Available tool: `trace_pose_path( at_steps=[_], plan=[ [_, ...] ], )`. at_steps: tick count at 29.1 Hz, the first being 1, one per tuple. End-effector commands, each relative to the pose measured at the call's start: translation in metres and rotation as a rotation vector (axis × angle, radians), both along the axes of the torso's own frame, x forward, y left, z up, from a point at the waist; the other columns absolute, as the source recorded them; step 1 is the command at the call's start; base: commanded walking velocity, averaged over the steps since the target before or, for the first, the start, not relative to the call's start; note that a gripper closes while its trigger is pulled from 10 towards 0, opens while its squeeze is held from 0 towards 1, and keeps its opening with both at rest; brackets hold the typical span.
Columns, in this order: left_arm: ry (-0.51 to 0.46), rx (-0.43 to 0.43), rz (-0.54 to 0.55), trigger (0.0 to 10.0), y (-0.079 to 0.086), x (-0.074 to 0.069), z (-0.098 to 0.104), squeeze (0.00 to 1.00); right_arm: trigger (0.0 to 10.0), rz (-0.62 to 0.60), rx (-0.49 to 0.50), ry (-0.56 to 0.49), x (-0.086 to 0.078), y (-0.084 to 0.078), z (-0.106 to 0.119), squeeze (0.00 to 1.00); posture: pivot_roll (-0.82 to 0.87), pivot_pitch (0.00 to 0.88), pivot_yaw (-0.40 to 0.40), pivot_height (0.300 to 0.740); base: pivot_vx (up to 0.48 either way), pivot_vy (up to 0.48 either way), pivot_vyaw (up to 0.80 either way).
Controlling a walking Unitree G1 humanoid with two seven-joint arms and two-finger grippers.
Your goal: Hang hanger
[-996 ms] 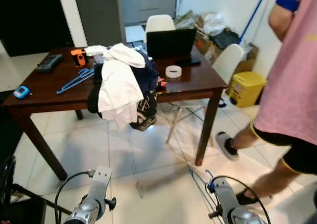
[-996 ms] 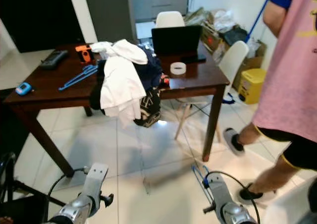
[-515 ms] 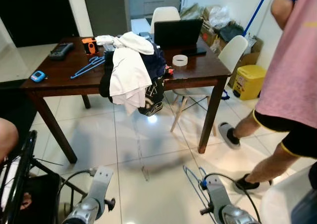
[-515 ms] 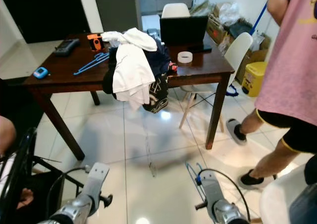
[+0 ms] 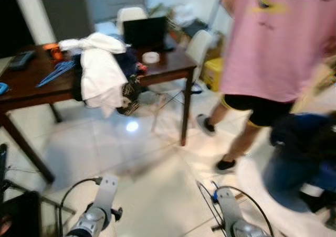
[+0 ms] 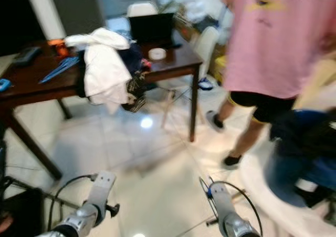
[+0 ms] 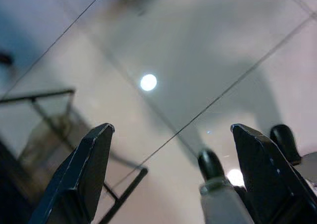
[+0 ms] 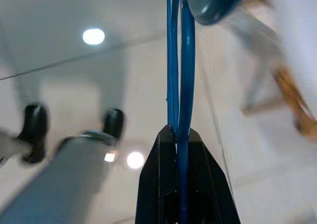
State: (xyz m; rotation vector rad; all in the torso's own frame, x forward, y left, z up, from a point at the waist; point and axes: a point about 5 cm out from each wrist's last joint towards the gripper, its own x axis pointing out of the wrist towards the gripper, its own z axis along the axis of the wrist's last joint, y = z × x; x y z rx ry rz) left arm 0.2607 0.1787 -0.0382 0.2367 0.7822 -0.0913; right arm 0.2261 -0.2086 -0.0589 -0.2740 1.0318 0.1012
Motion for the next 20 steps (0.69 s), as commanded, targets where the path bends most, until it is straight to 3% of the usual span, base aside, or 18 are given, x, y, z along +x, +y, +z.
trace_pose_path(
  at_steps=[1,7,10,20],
  plan=[
    [0.028,0.016,0.008,10.0,0.007,-0.007,-0.005,0.0,10.0,0.029,0.008,0.016,0.0,0.012,-0.002,0.0,0.02,0.0,-0.001,0.74,-0.3,0.0,-0.79],
    [0.028,0.015,0.006,10.0,0.007,-0.007,-0.005,0.0,10.0,0.028,-0.004,0.029,-0.001,0.015,-0.003,0.0,0.02,0.0,0.001,0.74,-0.294,0.0,-0.79],
    [0.027,0.014,0.006,10.0,0.007,-0.007,-0.004,0.0,10.0,0.022,-0.012,0.038,-0.004,0.006,-0.004,0.0,0.02,0.0,0.001,0.74,-0.269,0.0,-0.79],
    [0.028,0.013,-0.01,10.0,0.006,-0.007,-0.005,0.0,10.0,0.012,-0.034,0.038,-0.003,-0.002,-0.002,0.0,0.02,0.0,0.001,0.74,0.0,0.0,-0.79]
  ],
)
